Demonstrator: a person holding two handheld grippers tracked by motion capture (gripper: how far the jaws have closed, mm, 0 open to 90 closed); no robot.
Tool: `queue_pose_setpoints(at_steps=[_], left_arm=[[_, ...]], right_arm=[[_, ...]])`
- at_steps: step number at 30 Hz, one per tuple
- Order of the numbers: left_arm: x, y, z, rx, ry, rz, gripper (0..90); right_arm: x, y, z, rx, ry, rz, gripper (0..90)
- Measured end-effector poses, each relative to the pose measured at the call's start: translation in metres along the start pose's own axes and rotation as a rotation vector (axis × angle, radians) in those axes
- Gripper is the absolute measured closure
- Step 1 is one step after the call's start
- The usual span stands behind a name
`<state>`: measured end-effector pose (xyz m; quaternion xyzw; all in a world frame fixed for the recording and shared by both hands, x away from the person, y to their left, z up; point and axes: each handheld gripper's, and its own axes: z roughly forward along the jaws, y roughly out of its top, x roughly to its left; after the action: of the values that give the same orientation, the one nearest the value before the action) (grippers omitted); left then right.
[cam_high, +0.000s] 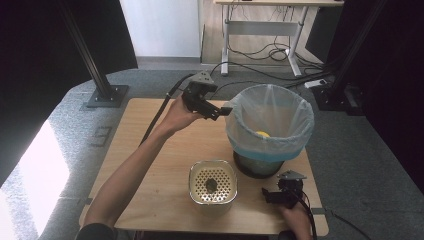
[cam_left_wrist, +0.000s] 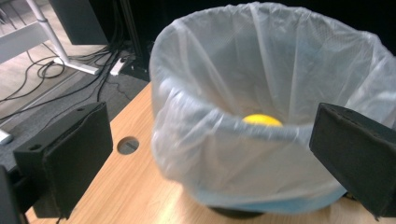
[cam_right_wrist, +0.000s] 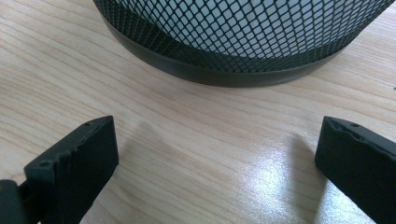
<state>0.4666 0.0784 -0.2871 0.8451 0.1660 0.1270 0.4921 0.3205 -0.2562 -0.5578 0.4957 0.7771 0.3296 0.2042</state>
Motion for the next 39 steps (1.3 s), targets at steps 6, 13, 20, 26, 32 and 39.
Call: queue_pose_setpoints(at_steps=[6,13,20,26,32,39], left_arm=[[0.007,-0.021,-0.014,-0.012,0.025,-0.02,0.0],[0.011,-0.043,-0.029,0.006,0.058,-0.037,0.0],[0.012,-0.066,-0.045,0.003,0.091,-0.042,0.0],[0.013,-0.087,-0.058,0.017,0.113,-0.056,0.0],[0.011,-0.109,-0.072,0.016,0.119,-0.095,0.0],[0.008,-0.145,-0.089,-0.002,0.137,-0.141,0.0]], right_arm=[[0.0,0.0,0.0,-0.001,0.0,0.001,0.0],[0.0,0.0,0.0,-0.002,-0.001,0.002,0.0],[0.0,0.0,0.0,-0.002,-0.001,0.002,0.0],[0.0,0.0,0.0,-0.002,-0.001,0.001,0.0],[0.0,0.0,0.0,-0.002,-0.001,0.002,0.0],[0.0,0.0,0.0,-0.002,-0.001,0.002,0.0]])
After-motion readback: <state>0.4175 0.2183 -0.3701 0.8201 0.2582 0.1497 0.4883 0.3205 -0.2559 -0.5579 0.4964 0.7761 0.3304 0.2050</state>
